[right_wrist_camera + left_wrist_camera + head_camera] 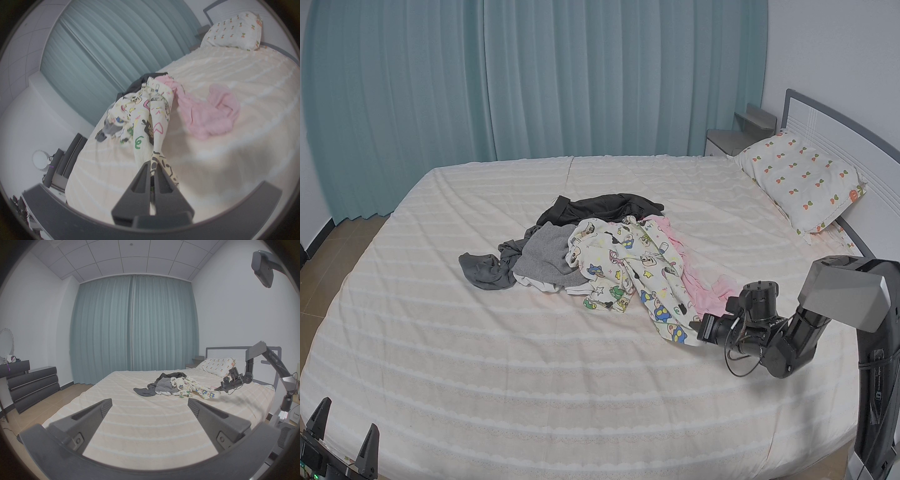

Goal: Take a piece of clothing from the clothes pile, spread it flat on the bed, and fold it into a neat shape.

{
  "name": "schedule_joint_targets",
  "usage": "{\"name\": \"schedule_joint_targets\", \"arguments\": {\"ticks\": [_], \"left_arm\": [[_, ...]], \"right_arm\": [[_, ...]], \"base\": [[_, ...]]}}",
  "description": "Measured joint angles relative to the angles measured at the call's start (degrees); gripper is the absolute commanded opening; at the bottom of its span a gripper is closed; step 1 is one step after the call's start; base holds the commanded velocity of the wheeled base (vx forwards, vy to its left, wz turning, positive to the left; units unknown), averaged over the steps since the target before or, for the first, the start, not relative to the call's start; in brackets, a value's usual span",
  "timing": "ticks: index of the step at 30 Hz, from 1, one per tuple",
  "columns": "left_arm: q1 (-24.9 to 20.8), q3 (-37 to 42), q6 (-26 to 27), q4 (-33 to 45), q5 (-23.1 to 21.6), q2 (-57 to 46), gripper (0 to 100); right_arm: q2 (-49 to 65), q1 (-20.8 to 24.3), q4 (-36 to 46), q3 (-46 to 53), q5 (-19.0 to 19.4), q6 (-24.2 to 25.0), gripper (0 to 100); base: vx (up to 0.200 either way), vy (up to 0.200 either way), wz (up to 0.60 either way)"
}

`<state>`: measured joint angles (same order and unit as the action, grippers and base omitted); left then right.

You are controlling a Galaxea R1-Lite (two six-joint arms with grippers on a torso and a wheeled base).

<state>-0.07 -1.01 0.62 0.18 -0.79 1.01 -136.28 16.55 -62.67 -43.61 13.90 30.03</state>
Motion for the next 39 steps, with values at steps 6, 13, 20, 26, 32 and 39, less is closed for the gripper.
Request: {"name": "schedule_joint_targets", "arguments": {"ticks": [6,13,20,26,32,39], "left_arm": [[-0.02,0.0,0.0,0.0,0.0,0.0,100],[-0.02,0.0,0.0,0.0,0.0,0.0,100],[0.0,0.0,-0.02,0.0,0.01,0.0,100],[-0.02,0.0,0.0,0.0,0.01,0.0,100],[-0.04,0.0,0.0,0.0,0.01,0.0,100],[-0.02,0.0,0.0,0.0,0.01,0.0,100]], "right_arm": [[3.4,-0.3,-3.05,12.43,3.67,-2.63,0],[1.94,-1.15,-5.71,13.68,4.3,-4.14,100],[-2.3,-1.38,-6.08,7.53,4.41,-4.61,100],[-4.9,-1.95,-0.15,2.77,4.17,-4.6,100],[-5.58,-2.86,7.52,-1.99,3.17,-4.63,100],[-6.78,-1.04,9.98,-5.95,2.96,-4.44,100]], "base": [[0.0,0.0,0.0],[0.0,0.0,0.0],[0.0,0.0,0.0],[0.0,0.0,0.0],[0.0,0.0,0.0],[0.0,0.0,0.0]]}}
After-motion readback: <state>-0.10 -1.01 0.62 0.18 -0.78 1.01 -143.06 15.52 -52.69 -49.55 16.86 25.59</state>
